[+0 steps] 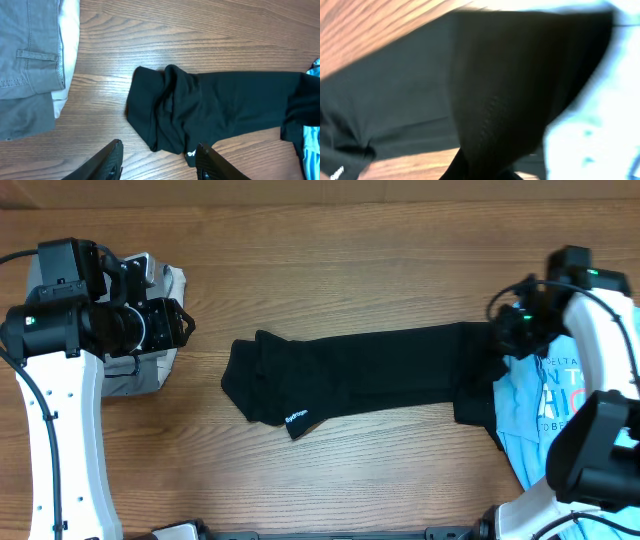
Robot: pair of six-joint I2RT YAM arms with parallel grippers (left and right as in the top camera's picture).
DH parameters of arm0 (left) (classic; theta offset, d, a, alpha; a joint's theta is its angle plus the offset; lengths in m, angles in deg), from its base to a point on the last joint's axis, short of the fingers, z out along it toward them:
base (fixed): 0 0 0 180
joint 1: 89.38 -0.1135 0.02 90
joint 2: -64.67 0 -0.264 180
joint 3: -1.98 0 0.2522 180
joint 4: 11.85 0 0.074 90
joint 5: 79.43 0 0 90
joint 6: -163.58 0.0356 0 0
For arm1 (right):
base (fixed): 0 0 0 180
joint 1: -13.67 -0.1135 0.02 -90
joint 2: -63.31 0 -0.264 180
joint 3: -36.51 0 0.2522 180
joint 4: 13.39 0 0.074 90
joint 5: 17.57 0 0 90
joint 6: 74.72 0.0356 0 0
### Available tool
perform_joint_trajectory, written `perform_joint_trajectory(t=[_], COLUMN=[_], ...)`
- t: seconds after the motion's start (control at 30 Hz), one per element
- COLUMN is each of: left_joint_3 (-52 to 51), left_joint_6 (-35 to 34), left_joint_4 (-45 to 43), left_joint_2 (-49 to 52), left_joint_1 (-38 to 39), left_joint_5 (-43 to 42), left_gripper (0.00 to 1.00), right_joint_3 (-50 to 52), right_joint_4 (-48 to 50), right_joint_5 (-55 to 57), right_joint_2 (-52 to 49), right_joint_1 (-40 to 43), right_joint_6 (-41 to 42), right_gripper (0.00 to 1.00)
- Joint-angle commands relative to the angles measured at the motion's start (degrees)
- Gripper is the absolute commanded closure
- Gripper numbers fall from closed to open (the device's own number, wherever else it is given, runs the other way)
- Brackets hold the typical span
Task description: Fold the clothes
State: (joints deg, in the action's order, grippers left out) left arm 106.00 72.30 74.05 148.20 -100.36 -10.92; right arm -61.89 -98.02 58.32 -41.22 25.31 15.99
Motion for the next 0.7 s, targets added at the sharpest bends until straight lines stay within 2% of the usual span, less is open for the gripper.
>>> perform_joint_trajectory(t=[0.0, 0.2, 0.4, 0.67], left_joint_3=[1.0, 1.0, 1.0, 1.0], left_joint_6=[1.1, 1.1, 1.1, 1.1], left_joint_4=[-0.4, -0.6, -0.6, -0.2], left_joint_2=[-0.7, -0.7, -0.7, -0.7], left_joint_1=[0.1, 0.1, 0.1, 0.1], left_joint_5=[-1.0, -1.0, -1.0, -1.0], left_gripper=[0.5, 0.49, 0.48, 0.48], right_joint_3=[-0.8, -0.8, -0.8, -0.8], right_joint_4=[-0.9, -1.4, -1.6, 3.9], right_joint_5=[0.2, 0.6, 0.6, 0.6], right_joint_2=[0.7, 0.7, 0.7, 0.6], right_joint_1=[-6.8, -17.2, -27.1, -36.6], right_joint_6=[0.7, 5.2, 5.9, 11.8], right_gripper=[0.96, 0.96, 0.96, 0.96])
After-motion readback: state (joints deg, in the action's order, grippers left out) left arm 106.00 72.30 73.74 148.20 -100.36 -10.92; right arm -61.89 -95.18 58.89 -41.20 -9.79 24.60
